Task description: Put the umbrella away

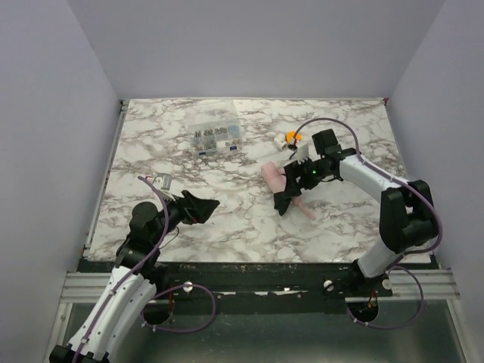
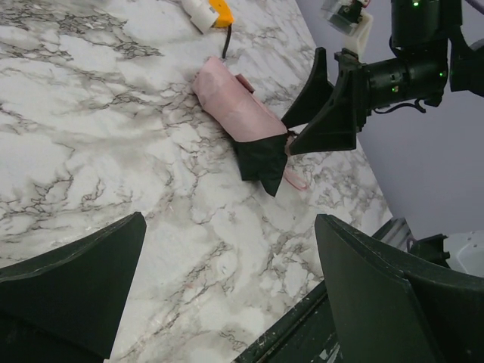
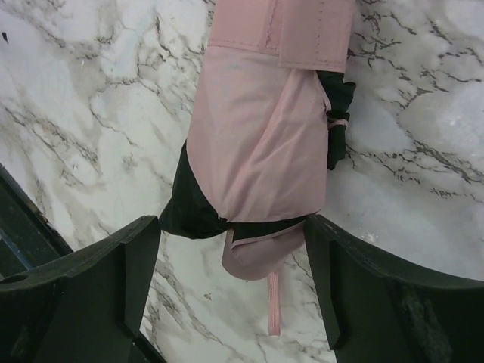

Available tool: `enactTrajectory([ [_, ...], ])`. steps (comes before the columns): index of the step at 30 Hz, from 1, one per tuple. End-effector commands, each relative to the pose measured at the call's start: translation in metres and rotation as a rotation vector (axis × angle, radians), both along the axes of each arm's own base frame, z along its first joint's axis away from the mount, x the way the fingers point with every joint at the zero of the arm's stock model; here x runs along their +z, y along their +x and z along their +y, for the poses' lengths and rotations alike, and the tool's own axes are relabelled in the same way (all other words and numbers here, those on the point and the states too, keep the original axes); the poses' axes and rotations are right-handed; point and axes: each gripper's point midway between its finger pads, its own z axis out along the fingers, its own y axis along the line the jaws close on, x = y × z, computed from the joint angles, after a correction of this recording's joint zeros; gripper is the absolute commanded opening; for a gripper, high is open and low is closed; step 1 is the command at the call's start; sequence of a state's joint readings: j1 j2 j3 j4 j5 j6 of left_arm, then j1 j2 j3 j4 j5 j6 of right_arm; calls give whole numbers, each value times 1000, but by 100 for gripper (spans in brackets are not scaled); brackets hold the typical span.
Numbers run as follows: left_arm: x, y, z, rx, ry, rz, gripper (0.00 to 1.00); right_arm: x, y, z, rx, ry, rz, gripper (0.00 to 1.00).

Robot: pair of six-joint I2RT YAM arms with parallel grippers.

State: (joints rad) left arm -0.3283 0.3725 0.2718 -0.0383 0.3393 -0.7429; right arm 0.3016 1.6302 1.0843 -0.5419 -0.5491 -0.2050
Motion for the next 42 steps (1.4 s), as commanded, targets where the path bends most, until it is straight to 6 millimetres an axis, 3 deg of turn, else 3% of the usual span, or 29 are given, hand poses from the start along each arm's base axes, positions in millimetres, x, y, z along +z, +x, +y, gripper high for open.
enactTrajectory([
  [1,19,-4,-11,-63,-69,-40,98,-12,-13,12,31,63,101,79],
  [4,22,-5,-11,-65,-69,-44,99,-9,-23,30,95,131,164,69],
  [7,22,-5,-9,-59,-62,-44,98,-5,-35,57,177,186,216,68],
  [11,24,-6,-8,-55,-58,-45,99,-17,-24,85,206,143,225,69],
  [16,28,-10,-6,-58,-23,-50,99,-17,8,66,108,57,153,74],
  [26,38,-5,-12,-94,-17,-67,99,31,14,13,130,72,-52,84],
  [30,38,-2,-14,-108,-2,-58,99,18,20,14,128,80,-11,82],
  [34,23,-3,-19,-137,3,5,99,-3,32,21,39,104,64,73],
  [38,11,-7,-20,-151,13,43,99,13,38,21,31,116,-9,69],
  [42,13,-3,-24,-159,-24,53,99,25,44,30,12,175,-23,68],
])
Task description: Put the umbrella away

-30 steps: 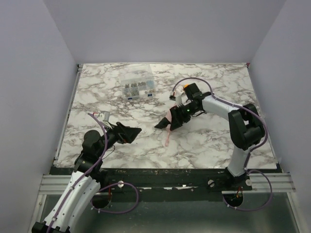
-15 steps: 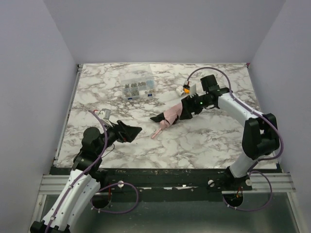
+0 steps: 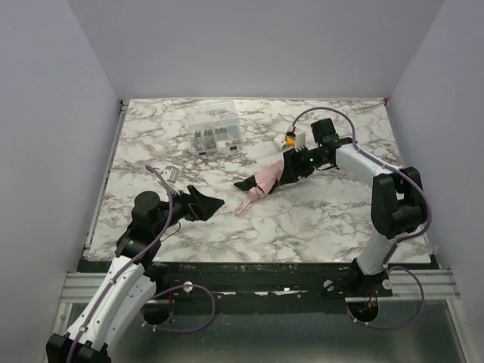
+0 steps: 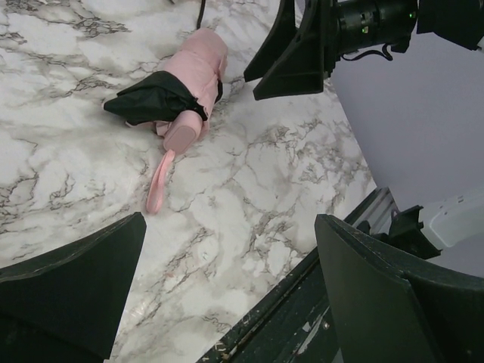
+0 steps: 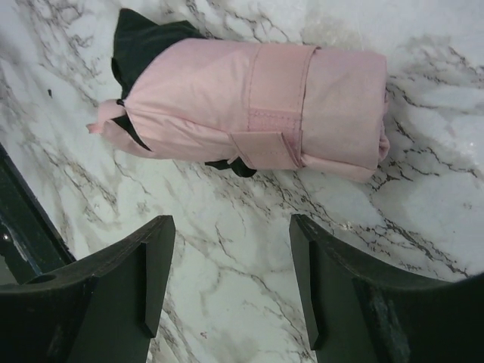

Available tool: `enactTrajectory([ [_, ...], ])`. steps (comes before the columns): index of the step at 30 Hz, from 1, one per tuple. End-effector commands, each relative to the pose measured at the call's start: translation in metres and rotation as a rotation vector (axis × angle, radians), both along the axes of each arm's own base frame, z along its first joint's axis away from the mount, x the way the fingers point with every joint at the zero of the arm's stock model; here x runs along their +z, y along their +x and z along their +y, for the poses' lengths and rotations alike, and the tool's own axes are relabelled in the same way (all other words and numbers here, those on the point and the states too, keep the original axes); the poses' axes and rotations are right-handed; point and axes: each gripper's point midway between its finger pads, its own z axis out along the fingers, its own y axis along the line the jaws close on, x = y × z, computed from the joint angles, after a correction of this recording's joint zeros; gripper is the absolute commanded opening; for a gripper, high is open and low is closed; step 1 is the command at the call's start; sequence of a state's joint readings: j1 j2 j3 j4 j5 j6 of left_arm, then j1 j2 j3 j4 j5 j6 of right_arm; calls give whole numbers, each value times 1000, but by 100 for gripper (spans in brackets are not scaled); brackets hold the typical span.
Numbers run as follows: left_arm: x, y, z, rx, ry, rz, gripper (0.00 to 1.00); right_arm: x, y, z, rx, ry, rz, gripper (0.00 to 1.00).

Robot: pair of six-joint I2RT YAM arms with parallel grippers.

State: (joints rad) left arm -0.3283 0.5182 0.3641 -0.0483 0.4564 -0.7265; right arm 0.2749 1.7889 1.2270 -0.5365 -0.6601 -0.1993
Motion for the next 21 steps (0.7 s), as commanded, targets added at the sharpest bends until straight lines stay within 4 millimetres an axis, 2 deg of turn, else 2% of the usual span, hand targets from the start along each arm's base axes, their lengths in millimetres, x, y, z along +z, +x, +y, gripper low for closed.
enactTrajectory([
  [1,9,2,-10,-51,-60,7,98,30,12,15,15,89,-63,67],
  [3,22,7,-16,-73,-84,19,98,48,20,10,27,55,-143,67],
  [4,35,10,-15,-78,-86,5,99,60,26,3,10,20,-219,68],
  [5,44,14,-13,-71,-73,1,99,79,31,-6,-14,-9,-315,70],
  [6,60,17,-9,-64,-51,-31,98,99,36,-16,-48,-25,-401,75],
  [8,89,24,3,-27,10,-91,98,157,35,-38,-143,28,-551,89],
  [10,114,27,18,20,79,-142,99,205,24,-56,-194,124,-643,99],
  [12,128,29,28,50,136,-178,98,238,9,-66,-229,190,-702,100],
  [14,135,30,36,71,198,-200,99,259,-3,-72,-293,238,-717,100],
  [17,142,28,48,99,279,-229,98,277,-22,-76,-378,314,-728,100],
  [21,148,12,47,90,258,-263,98,281,-39,-79,-421,341,-727,100],
])
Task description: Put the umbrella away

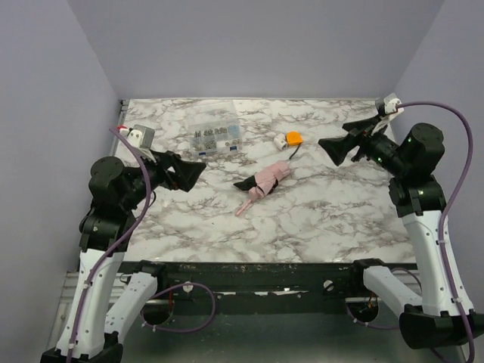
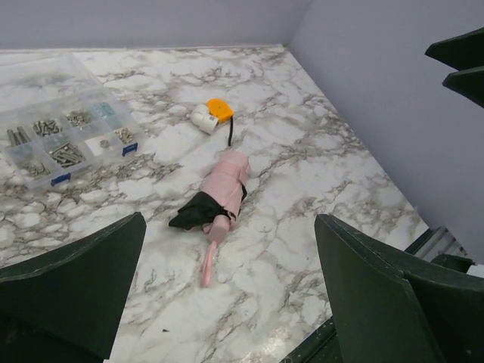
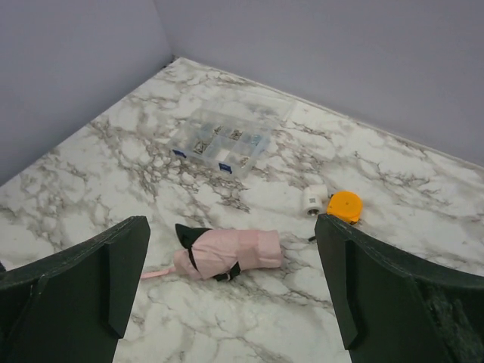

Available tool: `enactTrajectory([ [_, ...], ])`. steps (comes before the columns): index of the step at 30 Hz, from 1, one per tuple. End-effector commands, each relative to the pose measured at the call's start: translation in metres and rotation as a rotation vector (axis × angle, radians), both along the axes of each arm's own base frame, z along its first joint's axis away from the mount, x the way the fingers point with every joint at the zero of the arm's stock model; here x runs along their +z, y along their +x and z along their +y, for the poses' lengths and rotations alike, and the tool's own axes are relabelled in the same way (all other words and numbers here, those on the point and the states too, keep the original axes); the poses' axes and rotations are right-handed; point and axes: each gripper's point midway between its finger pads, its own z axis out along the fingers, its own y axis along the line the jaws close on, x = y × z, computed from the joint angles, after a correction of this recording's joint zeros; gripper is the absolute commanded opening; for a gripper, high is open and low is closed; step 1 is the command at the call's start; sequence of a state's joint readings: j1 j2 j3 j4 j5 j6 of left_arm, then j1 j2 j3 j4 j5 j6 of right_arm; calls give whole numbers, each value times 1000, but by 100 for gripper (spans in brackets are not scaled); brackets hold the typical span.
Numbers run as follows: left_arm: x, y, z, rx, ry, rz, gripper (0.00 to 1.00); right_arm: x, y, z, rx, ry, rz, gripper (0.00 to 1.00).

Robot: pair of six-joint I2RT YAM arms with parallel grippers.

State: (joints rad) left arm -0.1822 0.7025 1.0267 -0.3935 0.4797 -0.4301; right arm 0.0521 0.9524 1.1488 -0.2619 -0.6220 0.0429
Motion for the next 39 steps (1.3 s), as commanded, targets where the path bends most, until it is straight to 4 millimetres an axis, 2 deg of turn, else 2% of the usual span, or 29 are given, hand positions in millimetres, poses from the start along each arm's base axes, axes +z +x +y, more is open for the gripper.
enactTrajectory([
  [1,-28,-18,6,1,50,59,99,-21,-4,0,-38,94,122,100],
  [8,-34,-46,6,-17,-11,34,98,-23,-4,-19,-180,142,148,100],
  [15,-29,-60,8,-17,-16,-18,99,-33,0,-33,-265,139,156,100],
  [24,-44,-54,6,-16,-41,-45,99,-47,-1,-32,-227,137,185,100],
  [31,-54,-44,5,-13,-43,-64,98,-49,-7,-24,-171,133,199,100],
  [33,-57,-42,6,-6,-32,-63,98,-51,-4,-30,-187,135,202,100],
  [39,-70,-42,9,5,-11,-65,99,-52,-1,-31,-185,132,210,100],
])
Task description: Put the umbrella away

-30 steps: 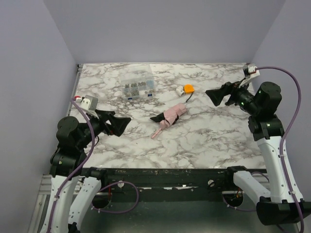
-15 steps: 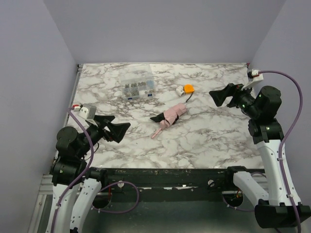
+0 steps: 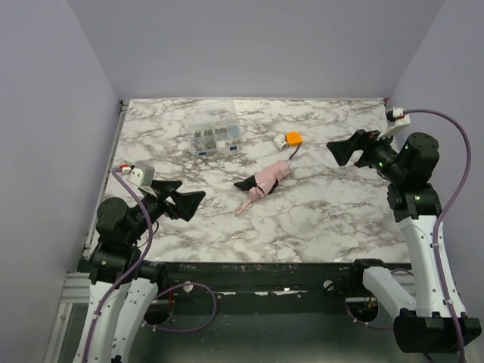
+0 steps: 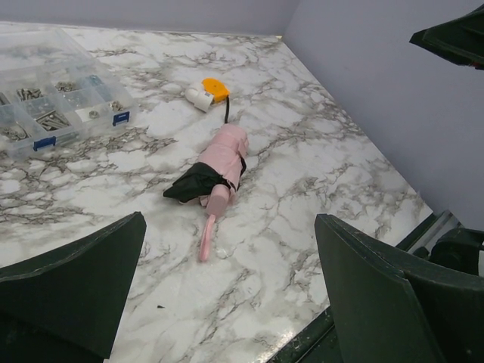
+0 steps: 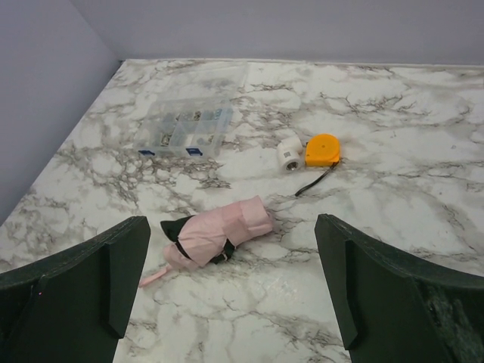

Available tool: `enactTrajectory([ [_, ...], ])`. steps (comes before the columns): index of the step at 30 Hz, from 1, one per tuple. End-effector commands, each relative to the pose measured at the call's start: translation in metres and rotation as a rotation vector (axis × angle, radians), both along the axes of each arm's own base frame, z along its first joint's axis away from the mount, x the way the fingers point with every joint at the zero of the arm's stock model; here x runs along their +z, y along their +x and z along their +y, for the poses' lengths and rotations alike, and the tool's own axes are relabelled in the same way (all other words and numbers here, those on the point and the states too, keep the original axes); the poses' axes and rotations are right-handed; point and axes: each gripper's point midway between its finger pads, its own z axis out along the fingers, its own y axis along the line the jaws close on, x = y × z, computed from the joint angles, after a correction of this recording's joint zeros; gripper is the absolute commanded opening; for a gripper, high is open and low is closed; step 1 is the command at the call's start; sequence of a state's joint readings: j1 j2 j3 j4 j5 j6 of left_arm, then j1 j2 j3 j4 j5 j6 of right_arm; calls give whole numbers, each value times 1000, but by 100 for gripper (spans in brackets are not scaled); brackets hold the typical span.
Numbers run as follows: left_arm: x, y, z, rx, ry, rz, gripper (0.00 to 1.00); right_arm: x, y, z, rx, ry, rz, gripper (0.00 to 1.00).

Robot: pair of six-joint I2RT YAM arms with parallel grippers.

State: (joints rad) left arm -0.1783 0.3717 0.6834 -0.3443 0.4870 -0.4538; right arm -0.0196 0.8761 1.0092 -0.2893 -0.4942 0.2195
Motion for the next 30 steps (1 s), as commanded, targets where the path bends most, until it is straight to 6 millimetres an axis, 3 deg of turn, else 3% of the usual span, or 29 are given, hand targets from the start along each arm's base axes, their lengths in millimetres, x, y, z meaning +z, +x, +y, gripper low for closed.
enactTrajectory([
  [1,-3,-1,3,13,18,-46,99,-6,-2,4,40,4,24,100],
  [13,-25,8,13,66,90,-86,99,-13,-7,8,94,-13,20,100],
  [30,-21,6,14,65,100,-118,98,-19,-4,1,89,0,24,100],
])
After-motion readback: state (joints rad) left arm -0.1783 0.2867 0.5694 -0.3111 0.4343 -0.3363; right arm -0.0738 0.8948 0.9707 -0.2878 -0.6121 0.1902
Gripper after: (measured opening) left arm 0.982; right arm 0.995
